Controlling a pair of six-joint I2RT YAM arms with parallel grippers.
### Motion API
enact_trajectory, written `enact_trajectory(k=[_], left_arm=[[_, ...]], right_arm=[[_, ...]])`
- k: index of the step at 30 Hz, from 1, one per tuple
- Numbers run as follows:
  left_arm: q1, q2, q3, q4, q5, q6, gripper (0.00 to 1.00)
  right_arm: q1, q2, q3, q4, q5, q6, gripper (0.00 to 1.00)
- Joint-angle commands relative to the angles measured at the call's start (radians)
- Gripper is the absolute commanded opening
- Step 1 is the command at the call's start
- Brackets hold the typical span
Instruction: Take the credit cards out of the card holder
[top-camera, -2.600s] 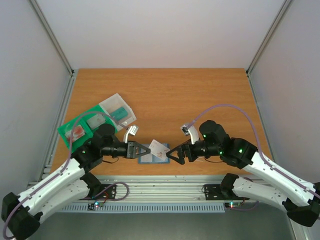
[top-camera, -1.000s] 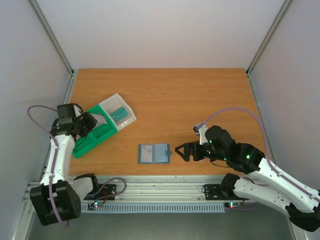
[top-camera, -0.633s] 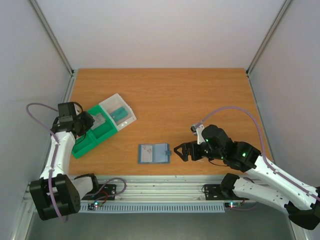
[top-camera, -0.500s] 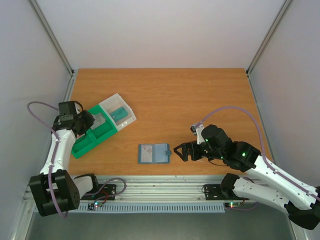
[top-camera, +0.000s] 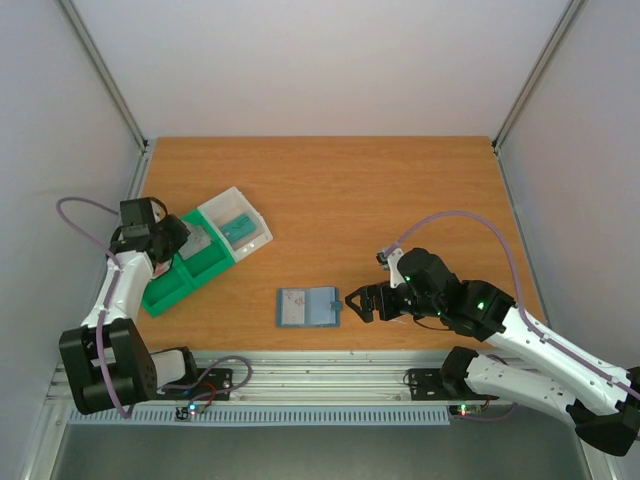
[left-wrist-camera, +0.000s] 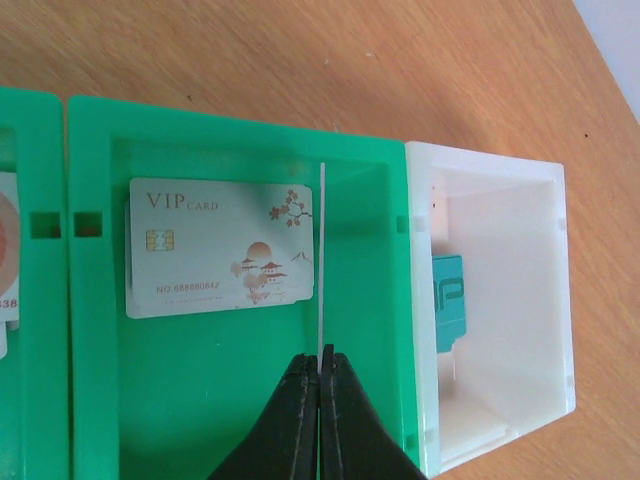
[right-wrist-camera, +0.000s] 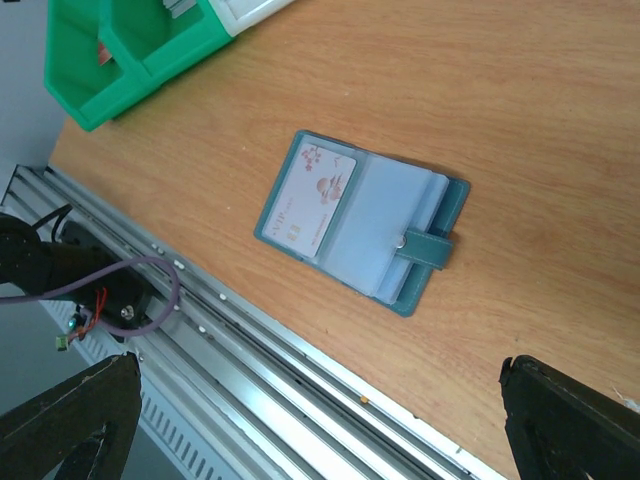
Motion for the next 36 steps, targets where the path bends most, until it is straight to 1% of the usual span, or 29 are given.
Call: enact_trajectory(k=[1,11,17,20,36], left_arm=[[0.005,0.030,0.003,0.094,-0.007,-0.011,0.00],[0.006,0.059,0.026,0.100,-0.022,-0.006,0.00],[0.006,0.080,0.011,0.124,-0.011,-0.016,0.00],[0.006,0.088,0.007,0.129,-0.026,-0.016,0.00],[0.006,0.129,-0.001,0.153,-0.040,-0.020,0.00]], right_arm=[[0.005,0.004,0.039,0.001,0.024,-0.028,0.99],[0.004,0.011,0.036,0.004,0.008,-0.031,0.98],[0.005,0.017,0.019,0.027,-0.010,-0.021,0.99],[0.005,0.029,0.020,0.033,-0.024,-0.019,0.99],[0.005,0.027,0.021,0.042,-0.030,-0.001,0.99]])
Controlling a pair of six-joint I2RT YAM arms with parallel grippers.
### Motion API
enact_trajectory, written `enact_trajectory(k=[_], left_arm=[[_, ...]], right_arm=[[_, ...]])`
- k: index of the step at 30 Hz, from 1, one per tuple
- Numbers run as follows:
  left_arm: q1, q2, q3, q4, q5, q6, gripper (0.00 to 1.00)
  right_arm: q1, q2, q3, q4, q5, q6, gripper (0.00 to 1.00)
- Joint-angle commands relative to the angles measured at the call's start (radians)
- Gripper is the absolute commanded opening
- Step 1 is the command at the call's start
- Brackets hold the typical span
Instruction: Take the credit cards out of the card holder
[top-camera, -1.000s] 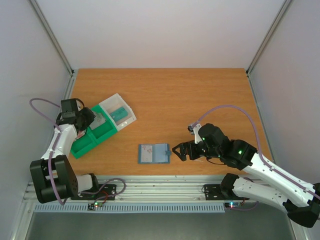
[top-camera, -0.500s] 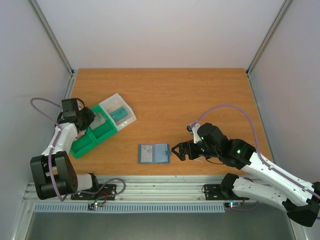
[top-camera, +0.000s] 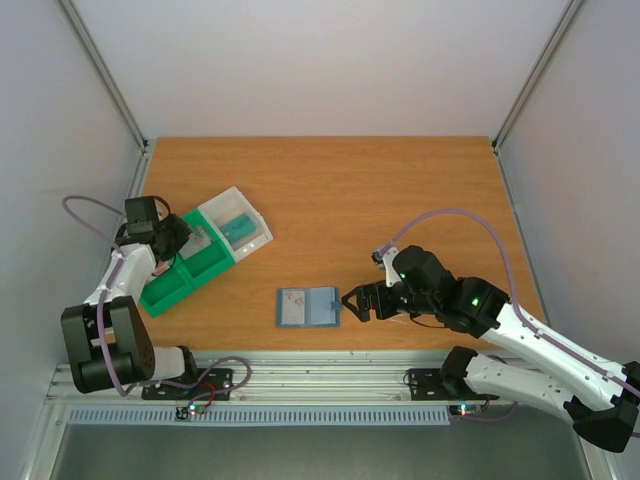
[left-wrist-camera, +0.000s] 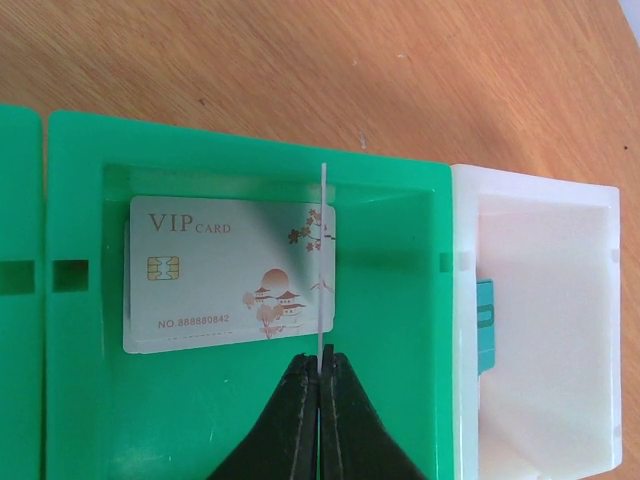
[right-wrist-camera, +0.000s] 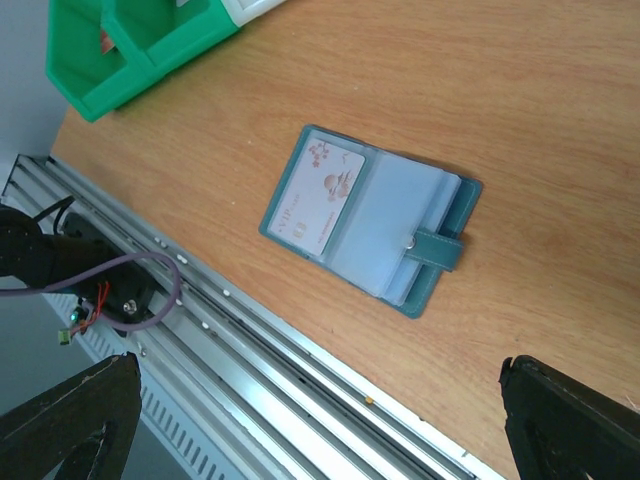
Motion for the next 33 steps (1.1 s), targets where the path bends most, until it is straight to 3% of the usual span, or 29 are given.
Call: enact_trajectory(k=[1,17,26,33], left_arm=[[0.006,0.019,-0.002,0.062,-0.025,0.001,0.01],[0.006,0.087,-0.015,0.112,-0.046,0.008,0.01],[0.006,0.105,0.015,0.081,-0.064,0.005,0.18],[0.006,0.088,0.054,0.030,-0.072,0.008,0.23]], right_arm=[[0.005,-0.014,0.009,0.032,-0.006,0.017,0.98],[0.005,0.001,0.010,0.034,0.012,0.026,0.98],[0.005,0.003,0.011,0.025,0.019,0.025,0.99],[0.005,0.004,0.014,0.033,0.017,0.018,0.99]])
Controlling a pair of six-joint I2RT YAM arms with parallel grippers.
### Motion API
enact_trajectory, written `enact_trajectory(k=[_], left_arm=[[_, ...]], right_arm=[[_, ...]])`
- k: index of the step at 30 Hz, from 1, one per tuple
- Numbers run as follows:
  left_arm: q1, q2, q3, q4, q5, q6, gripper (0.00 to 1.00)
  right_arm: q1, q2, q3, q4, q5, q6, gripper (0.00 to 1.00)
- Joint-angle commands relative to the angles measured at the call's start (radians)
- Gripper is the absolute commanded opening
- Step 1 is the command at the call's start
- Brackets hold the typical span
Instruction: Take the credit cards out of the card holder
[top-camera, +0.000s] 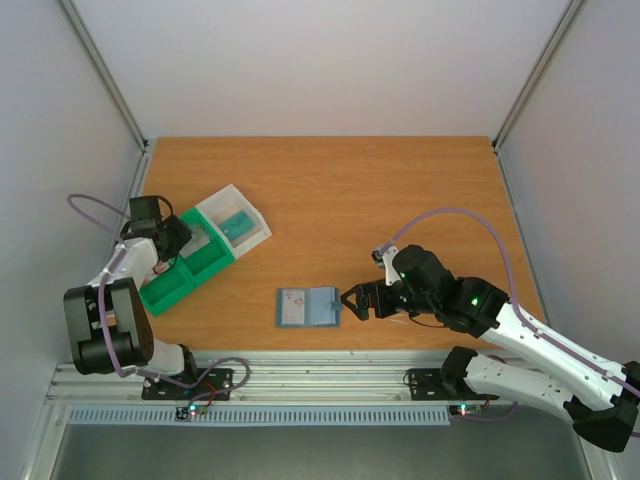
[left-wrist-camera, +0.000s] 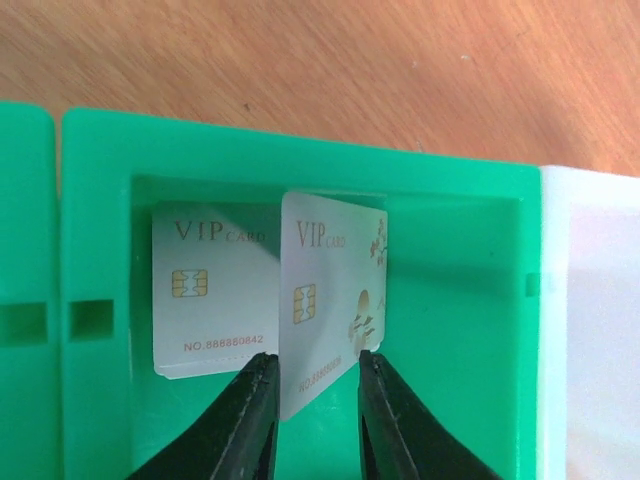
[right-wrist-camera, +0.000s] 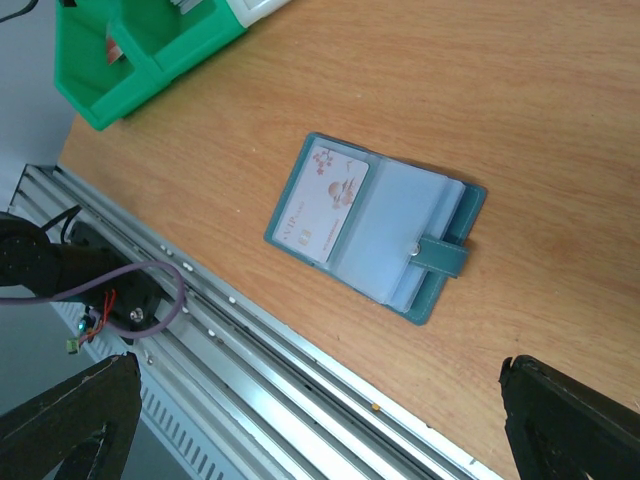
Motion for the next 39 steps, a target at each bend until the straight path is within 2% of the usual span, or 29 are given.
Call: enact_trajectory(k=[1,5,10,14,22,23,25,26,32,39], left_arm=[[0.006,-0.013,0.057,-0.013,-0.021,0.006,0.24],[0.006,-0.018,0.081,-0.037,-0.033,0.006,0.33],[0.005,-0.018,0.111,-0.086,-0.061,0.017,0.39],[0.006,-0.053,0.107,-0.100,-0.061,0.018,0.54],[0.006,-0.101,0.144,-0.183,0.058,0.068,0.73],[0.005,-0.099,0.153,-0.202,0.082,0.078,0.77],[0.006,-0.103,0.158,-0.221,0.137,0.085,0.94],[0.006,-0.109,0.157,-0.225,0.159,0.086,0.99],[0.004,-0.153,0.135,-0.306,0.240,0.121,0.99],[-0.009,-0.240,0.047,-0.307,0.377,0.110,0.99]], right_arm=[[0.005,0.002,0.015,0.020,0.015,0.000,0.99],[0.005,0.009,0.020,0.025,0.004,-0.002,0.99],[0.005,0.002,0.023,-0.006,0.036,0.003,0.98],[0.005,0.007,0.026,-0.029,0.045,0.016,0.98],[0.005,0.000,0.009,-0.016,0.045,0.049,0.98],[0.005,-0.002,0.004,-0.011,0.040,0.054,0.98],[0.005,-0.015,-0.021,0.022,0.008,0.068,0.99],[0.005,-0.023,-0.041,0.048,-0.004,0.077,0.98],[0.005,-0.011,-0.080,0.093,-0.029,0.101,0.98],[0.005,0.085,-0.050,0.091,-0.005,0.110,0.99]])
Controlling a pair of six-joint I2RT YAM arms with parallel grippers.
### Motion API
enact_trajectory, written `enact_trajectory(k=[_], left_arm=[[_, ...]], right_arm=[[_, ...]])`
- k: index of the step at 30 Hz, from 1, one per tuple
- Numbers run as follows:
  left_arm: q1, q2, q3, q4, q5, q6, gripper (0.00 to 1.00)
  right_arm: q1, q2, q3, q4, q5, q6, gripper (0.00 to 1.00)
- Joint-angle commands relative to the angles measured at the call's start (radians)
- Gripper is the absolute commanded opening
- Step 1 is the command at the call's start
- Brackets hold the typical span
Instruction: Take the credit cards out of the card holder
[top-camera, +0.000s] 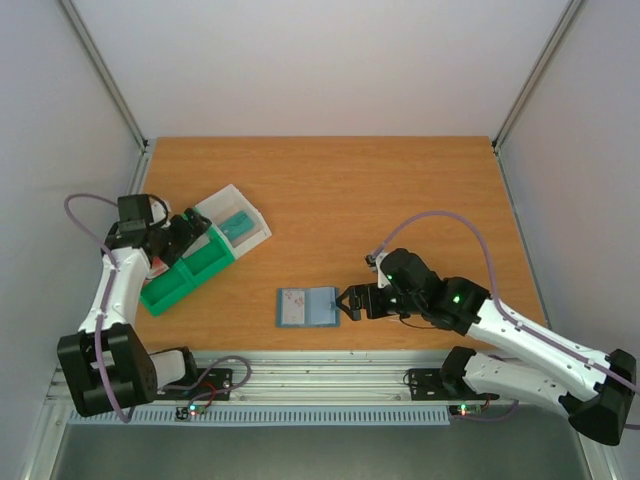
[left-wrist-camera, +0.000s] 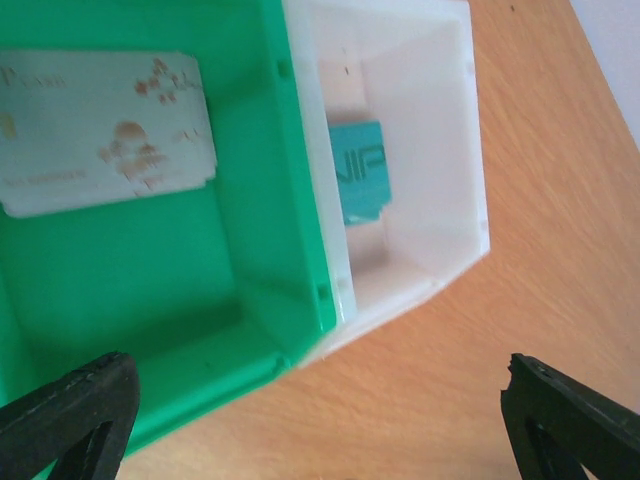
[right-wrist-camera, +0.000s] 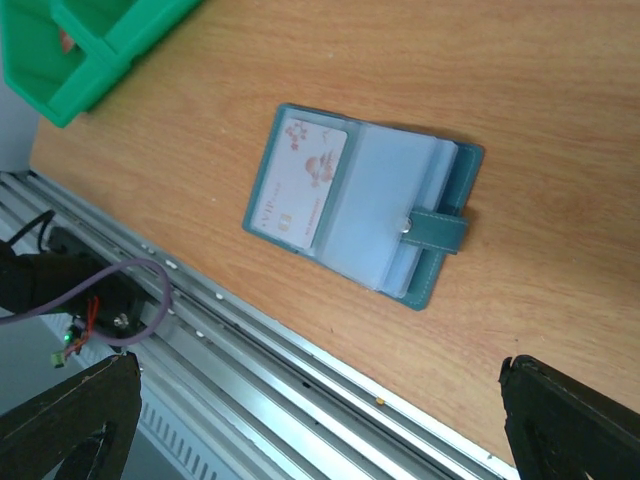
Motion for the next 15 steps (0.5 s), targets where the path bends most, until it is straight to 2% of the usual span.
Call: enact_trajectory(k=[1,7,15], left_arm=[[-0.020,-0.059,-0.047,-0.022,0.125,0.010,0.99],[-0.113,-0.099,-0.090,-0.018,0.188,0.031,0.96],[-0.234,-0.152,-0.163,0.059,0.316,-0.005,0.85]], right_arm=[[0.005,0.059,0.030,0.019,0.025,0.025,0.98],[0.005,0.139,0.039,0.058,0.041,0.067,0.97],[0.005,0.174,0.018,0.102,0.097,0.124,0.91]])
